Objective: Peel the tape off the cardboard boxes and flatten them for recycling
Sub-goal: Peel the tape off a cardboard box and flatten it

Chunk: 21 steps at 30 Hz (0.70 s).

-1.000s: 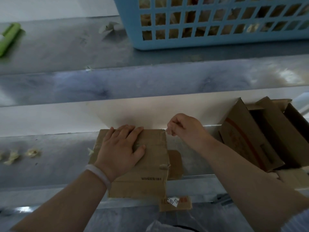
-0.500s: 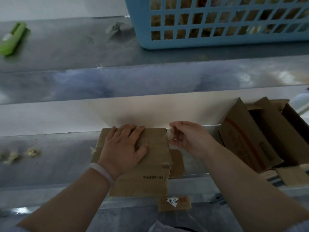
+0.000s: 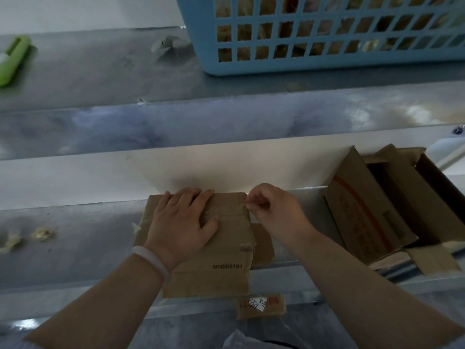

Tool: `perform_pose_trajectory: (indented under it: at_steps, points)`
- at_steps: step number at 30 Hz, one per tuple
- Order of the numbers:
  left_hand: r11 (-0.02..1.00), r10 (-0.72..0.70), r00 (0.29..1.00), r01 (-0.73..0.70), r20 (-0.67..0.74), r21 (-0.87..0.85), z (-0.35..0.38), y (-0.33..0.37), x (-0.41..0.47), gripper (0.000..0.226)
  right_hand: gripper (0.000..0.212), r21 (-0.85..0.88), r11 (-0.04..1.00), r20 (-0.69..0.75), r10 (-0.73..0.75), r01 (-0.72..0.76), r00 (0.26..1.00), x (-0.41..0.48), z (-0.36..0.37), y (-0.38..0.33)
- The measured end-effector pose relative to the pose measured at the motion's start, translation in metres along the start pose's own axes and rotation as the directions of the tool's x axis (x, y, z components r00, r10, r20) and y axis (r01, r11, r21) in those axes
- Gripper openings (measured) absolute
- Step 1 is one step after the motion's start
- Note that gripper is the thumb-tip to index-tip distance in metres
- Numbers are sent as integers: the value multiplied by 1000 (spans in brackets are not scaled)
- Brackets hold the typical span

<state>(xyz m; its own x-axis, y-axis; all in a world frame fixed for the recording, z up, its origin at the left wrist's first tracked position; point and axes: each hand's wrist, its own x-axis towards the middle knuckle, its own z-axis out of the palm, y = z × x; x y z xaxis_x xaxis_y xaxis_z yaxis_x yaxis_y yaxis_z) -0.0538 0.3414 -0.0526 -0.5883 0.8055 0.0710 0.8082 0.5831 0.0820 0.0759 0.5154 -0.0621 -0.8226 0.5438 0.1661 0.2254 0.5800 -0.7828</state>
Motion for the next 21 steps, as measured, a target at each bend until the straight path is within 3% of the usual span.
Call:
perform_pose_trajectory:
  at_steps: [4, 10, 16, 18, 21]
  points:
    - [1000, -4, 1000, 4, -3, -5, 0, 0, 0, 71, 19, -28, 999, 6, -41, 42, 999, -3, -4, 0]
    - [1000, -12, 1000, 12, -6, -3, 1, 1, 2, 74, 23, 243, 965, 91, 77, -97, 993, -3, -14, -5]
    - [1000, -20, 1000, 20, -9, -14, 0, 3, 2, 76, 28, 609, 724, 100, 335, -324, 937, -3, -23, -6]
    - [1000, -19, 1000, 19, -9, -13, 0, 3, 2, 76, 27, 523, 796, 55, 324, -304, 944, -6, -16, -5]
    - [999, -14, 1000, 13, -10, -29, 0, 3, 1, 75, 27, 240, 950, 14, 205, -202, 979, -8, -3, -4]
